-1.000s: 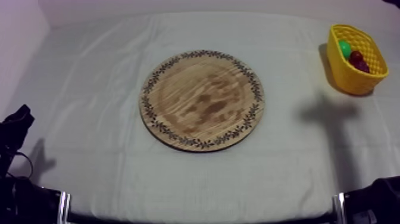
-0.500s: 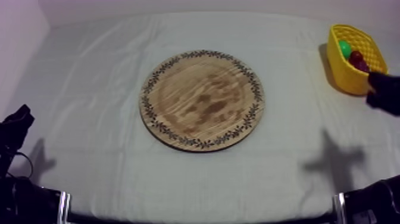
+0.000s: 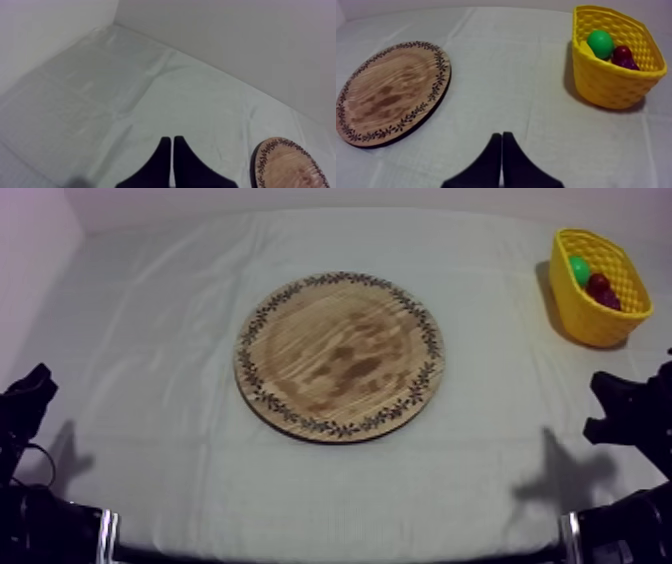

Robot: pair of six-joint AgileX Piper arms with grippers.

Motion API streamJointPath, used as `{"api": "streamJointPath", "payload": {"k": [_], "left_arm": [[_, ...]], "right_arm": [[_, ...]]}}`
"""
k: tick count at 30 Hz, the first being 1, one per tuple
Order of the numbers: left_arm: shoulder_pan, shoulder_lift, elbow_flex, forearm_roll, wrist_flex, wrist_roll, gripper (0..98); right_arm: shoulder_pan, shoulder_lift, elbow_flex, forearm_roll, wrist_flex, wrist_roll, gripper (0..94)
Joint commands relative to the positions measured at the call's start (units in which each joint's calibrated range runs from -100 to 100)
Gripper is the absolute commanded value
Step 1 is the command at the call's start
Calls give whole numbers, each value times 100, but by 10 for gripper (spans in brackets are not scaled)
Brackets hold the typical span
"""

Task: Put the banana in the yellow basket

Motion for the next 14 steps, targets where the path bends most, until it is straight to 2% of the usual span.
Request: {"api": "streamJointPath", "payload": {"k": [1,6,14], "left_arm": [[-1,4,0,-2,0,1,1],[-1,4,0,-2,0,1,1],[-1,4,0,-2,0,1,1]], "right_arm": [[-21,-53,4,9,0,275,2],[-93,-219,11,20,-39,701,2],[-145,-399,19,17,-80,781,2]]}}
